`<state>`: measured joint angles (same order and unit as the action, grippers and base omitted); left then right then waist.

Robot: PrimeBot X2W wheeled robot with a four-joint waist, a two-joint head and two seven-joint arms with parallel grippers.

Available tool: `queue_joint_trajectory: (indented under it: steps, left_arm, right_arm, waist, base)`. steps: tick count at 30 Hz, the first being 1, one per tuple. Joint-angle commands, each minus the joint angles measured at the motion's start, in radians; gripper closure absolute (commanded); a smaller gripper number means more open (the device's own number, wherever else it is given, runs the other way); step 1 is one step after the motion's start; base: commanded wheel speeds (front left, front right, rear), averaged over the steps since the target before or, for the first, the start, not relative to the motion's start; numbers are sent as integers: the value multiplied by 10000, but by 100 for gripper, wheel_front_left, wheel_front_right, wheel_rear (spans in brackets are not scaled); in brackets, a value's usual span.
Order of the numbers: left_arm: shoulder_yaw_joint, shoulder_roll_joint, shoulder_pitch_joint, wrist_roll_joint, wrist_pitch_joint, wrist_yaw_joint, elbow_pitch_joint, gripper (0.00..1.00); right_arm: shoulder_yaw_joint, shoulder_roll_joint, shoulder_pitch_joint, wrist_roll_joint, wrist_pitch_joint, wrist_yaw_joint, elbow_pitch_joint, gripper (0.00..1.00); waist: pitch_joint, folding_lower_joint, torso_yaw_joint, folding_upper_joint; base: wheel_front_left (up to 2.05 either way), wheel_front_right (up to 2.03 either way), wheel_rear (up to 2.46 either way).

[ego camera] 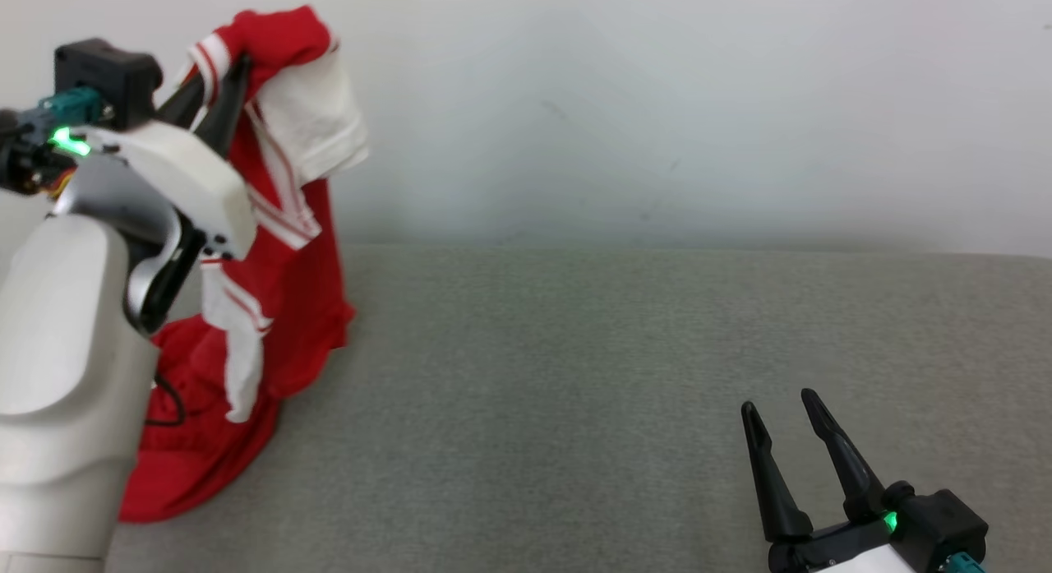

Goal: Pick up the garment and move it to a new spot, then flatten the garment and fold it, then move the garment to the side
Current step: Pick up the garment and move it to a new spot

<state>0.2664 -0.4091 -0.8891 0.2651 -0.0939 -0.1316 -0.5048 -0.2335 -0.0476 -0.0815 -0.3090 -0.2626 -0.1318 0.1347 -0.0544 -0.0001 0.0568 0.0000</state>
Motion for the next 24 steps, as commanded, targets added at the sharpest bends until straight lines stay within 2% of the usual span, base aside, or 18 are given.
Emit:
queue_joint_trajectory:
  steps: [1,6,14,20,24]
  left_arm:
    - [133,146,-150,143,-153,23,424,100]
    - [306,647,-62,594,-500,50,1548,100]
    - [57,1910,768,2009,-582,278,3011,100]
    - [-91,2370,1843,2499,-144,522,3258,100]
    - [-265,2368,3138,2722,387,676,2705,100]
  right_arm:
    - [43,-50,4,-59,-33,21,-22,0]
    - [142,-50,-109,100,-33,21,-41,0]
    - [919,-49,-220,525,-33,21,-174,0]
    - [1195,-44,-280,717,-33,21,-198,0]
    - [1223,-46,-233,837,-32,21,-185,0]
  waist:
    - [-111,1,-462,0]
    - [-178,1,-1355,0]
    - [-75,1,-2686,0]
    - [92,1,-3069,0]
    - [182,1,-3174,0]
  base:
    - [0,0,0]
    - [0,0,0]
    - [0,0,0]
    - [0,0,0]
    - [0,0,0]
